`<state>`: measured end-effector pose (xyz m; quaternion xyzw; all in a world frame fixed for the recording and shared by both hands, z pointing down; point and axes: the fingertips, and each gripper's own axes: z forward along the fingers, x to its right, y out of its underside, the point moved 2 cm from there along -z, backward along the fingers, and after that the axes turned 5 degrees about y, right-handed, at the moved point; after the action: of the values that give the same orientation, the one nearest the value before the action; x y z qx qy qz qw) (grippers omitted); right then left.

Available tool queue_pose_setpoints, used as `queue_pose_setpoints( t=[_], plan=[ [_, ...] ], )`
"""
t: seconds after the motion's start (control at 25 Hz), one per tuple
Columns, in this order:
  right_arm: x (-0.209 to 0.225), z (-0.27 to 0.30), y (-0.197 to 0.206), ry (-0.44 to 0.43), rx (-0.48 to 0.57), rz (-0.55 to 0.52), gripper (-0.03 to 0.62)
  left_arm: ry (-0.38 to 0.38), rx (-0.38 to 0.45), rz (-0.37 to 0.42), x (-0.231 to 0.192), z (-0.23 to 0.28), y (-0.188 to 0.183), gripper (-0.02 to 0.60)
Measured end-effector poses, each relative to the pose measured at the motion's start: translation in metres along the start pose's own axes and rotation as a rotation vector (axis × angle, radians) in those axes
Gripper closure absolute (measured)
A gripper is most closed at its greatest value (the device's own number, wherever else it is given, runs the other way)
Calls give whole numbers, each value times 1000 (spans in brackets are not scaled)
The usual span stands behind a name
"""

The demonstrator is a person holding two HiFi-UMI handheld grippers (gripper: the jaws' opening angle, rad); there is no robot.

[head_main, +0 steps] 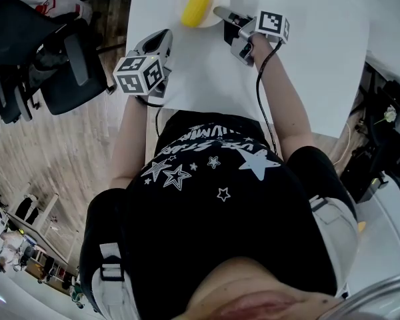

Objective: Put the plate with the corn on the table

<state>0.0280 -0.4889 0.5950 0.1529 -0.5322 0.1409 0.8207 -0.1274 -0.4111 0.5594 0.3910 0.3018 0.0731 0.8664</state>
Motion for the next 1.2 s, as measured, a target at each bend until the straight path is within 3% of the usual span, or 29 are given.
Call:
queue_pose_setpoints(
  t=[0.36,0.64,1.0,1.2],
  plan=[
    [0,13,-5,53,24,18,557,0,-6,-6,-3,-1,1,575],
    [0,18,-8,177,37,-65,560,-3,-5,-7,-2,-4,2,575],
    [-1,21,-1,393,39,-315,520,6,13,-1,3,-9,0,575],
    [-7,18,-3,451,47,-447,499,8,15,7,8,-12,0,575]
  ],
)
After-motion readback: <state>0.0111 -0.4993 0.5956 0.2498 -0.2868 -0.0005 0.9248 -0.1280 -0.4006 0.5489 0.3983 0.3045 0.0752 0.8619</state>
